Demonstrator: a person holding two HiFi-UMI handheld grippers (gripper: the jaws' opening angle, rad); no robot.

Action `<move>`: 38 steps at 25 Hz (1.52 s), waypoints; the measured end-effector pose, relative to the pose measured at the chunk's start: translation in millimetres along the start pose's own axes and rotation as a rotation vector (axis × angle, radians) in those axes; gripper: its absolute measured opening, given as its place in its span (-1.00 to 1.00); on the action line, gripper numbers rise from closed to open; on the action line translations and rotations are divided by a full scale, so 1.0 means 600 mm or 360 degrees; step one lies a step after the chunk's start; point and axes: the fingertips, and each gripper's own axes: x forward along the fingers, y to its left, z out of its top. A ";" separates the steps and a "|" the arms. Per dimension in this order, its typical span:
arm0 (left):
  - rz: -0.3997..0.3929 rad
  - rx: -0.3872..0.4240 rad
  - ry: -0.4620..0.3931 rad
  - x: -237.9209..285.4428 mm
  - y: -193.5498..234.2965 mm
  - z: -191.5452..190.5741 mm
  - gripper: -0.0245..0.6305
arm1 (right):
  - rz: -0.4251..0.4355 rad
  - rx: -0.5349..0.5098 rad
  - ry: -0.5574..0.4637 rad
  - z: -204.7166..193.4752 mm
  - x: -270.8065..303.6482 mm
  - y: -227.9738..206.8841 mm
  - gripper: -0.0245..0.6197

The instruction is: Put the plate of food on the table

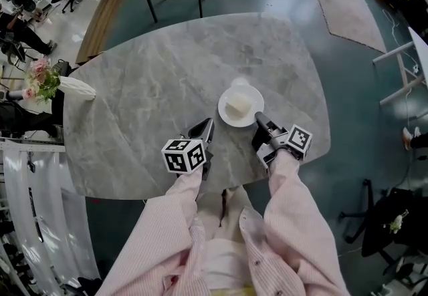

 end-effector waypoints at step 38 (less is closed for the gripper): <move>-0.0028 -0.0018 0.0085 0.007 -0.009 -0.020 -0.94 | -0.0831 -0.0723 0.0243 -0.019 -0.012 -0.046 -0.62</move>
